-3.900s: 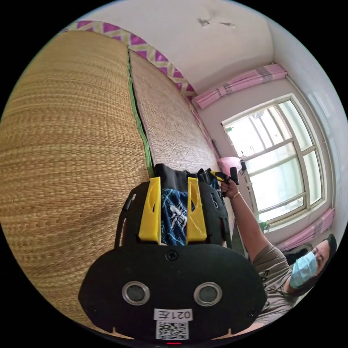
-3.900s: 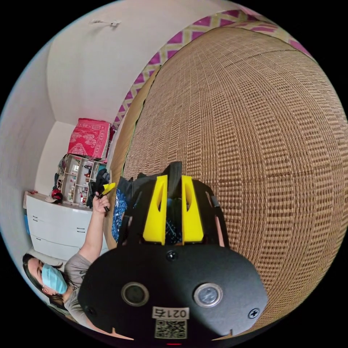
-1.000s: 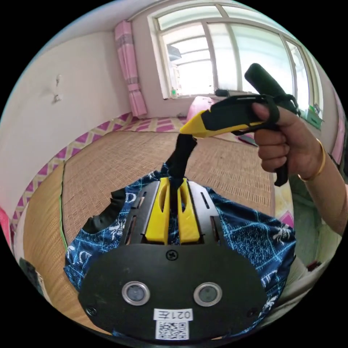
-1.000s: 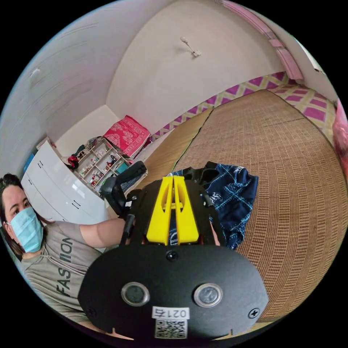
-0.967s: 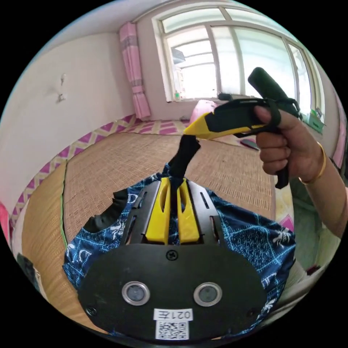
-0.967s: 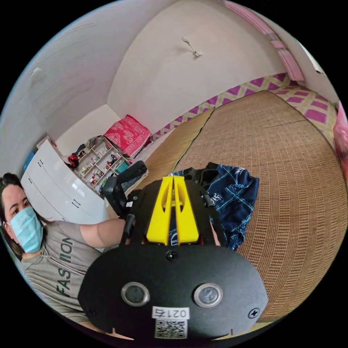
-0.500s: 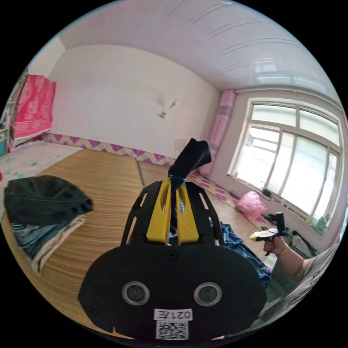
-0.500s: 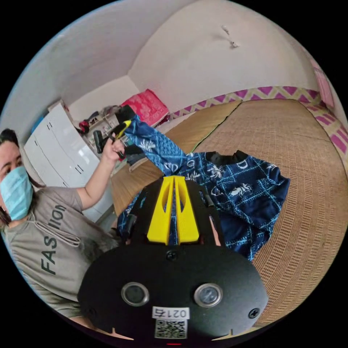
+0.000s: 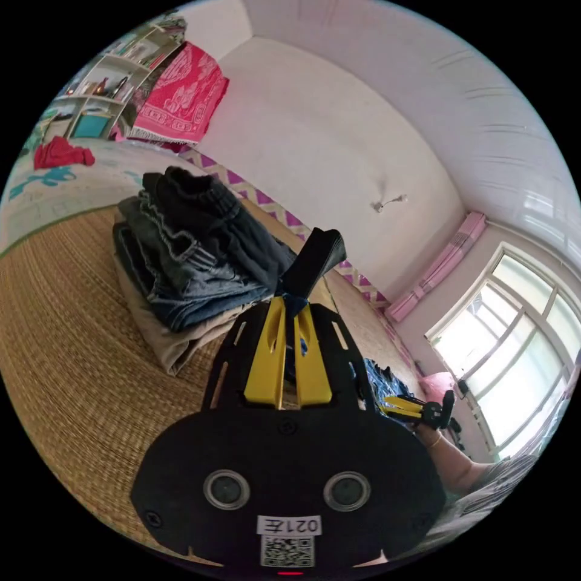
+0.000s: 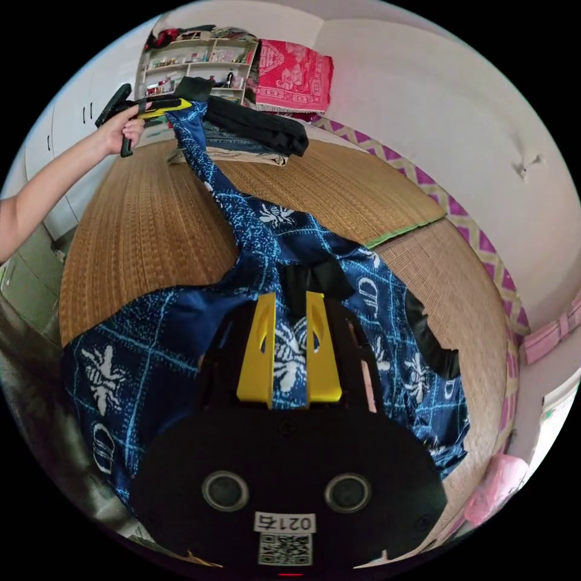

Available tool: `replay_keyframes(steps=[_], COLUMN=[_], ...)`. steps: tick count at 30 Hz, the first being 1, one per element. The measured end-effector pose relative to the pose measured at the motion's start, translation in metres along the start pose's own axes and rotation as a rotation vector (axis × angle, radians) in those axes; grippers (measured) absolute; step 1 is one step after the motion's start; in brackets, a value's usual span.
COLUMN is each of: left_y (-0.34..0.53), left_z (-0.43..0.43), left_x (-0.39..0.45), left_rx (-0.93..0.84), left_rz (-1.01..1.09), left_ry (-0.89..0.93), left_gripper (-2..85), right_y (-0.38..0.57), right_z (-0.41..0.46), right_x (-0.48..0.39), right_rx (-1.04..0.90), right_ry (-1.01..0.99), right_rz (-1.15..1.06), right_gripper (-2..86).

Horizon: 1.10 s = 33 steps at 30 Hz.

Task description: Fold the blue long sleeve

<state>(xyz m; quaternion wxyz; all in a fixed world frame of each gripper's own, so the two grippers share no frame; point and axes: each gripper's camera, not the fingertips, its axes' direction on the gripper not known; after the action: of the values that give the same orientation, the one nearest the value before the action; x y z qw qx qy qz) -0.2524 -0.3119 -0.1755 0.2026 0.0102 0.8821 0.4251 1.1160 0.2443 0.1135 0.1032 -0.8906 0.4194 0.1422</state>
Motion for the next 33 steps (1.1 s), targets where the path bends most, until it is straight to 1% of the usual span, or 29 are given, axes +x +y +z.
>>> replay_keyframes(steps=[4,7,9,12,14,15,17,18,20,21,23,24,26,27,29,30,32,33], left_y=[0.014,0.019,0.024,0.039,0.06,0.067,0.087,0.089,0.09,0.091,0.097,0.099,0.098,0.098,0.098,0.099,0.103,0.105], left_z=[-0.001,-0.007,-0.014,-0.026,-0.036,-0.038,-0.042,-0.042,-0.044,-0.045,-0.049,-0.05,-0.06,-0.061,-0.062,-0.062,-0.064,-0.066], left_x=[-0.035,-0.052,-0.061,-0.082,-0.11,-0.117,-0.14,-0.143,-0.148,-0.148,-0.152,-0.152,-0.146,-0.143,-0.138,-0.138,-0.139,-0.138], left_rx=[-0.004,-0.01,-0.009,-0.031,-0.051,-0.054,-0.065,-0.069,-0.1,-0.098,-0.073,-0.063,-0.038,-0.038,-0.056,-0.062,-0.076,-0.067], left_rz=[-0.064,-0.105,-0.136,-0.251,-0.408,-0.448,-0.563,-0.57,-0.557,-0.554,-0.575,-0.58,-0.561,-0.553,-0.529,-0.525,-0.53,-0.532], left_ry=[0.046,0.067,0.075,0.062,0.064,0.077,0.131,0.131,0.111,0.112,0.134,0.14,0.122,0.121,0.143,0.156,0.223,0.232], left_gripper=[-1.0,-1.0,-1.0,-1.0,-1.0,-1.0,-1.0,-1.0,-1.0,-1.0,-1.0,-1.0,-1.0,-1.0,-1.0,-1.0,-1.0,-1.0], right_y=[-0.024,-0.013,0.001,0.031,0.065,0.075,0.134,0.154,0.25,0.278,0.396,0.428,0.555,0.584,0.694,0.719,0.815,0.837], right_z=[0.038,0.062,0.065,0.061,0.052,0.048,0.016,0.004,-0.047,-0.06,-0.111,-0.124,-0.181,-0.195,-0.238,-0.246,-0.261,-0.262], right_x=[-0.004,0.003,0.011,0.024,0.04,0.046,0.082,0.094,0.146,0.159,0.208,0.22,0.26,0.267,0.29,0.294,0.306,0.308], right_rx=[-0.071,-0.122,-0.109,-0.056,0.015,0.034,0.152,0.188,0.319,0.348,0.41,0.42,0.47,0.48,0.522,0.525,0.514,0.499], right_ry=[0.027,-0.018,-0.078,-0.129,-0.173,-0.19,-0.265,-0.283,-0.316,-0.31,-0.229,-0.198,-0.1,-0.076,-0.011,0.005,0.061,0.077], right_rz=[-0.011,0.016,0.064,0.142,0.228,0.261,0.417,0.456,0.616,0.652,0.791,0.828,0.96,0.986,1.082,1.11,1.213,1.245], right_gripper=[7.5,5.9,4.1,0.7,0.0,-0.1,-0.4,-0.4,-0.5,-0.5,-0.5,-0.5,-0.4,-0.4,-0.4,-0.4,-0.4,-0.4])
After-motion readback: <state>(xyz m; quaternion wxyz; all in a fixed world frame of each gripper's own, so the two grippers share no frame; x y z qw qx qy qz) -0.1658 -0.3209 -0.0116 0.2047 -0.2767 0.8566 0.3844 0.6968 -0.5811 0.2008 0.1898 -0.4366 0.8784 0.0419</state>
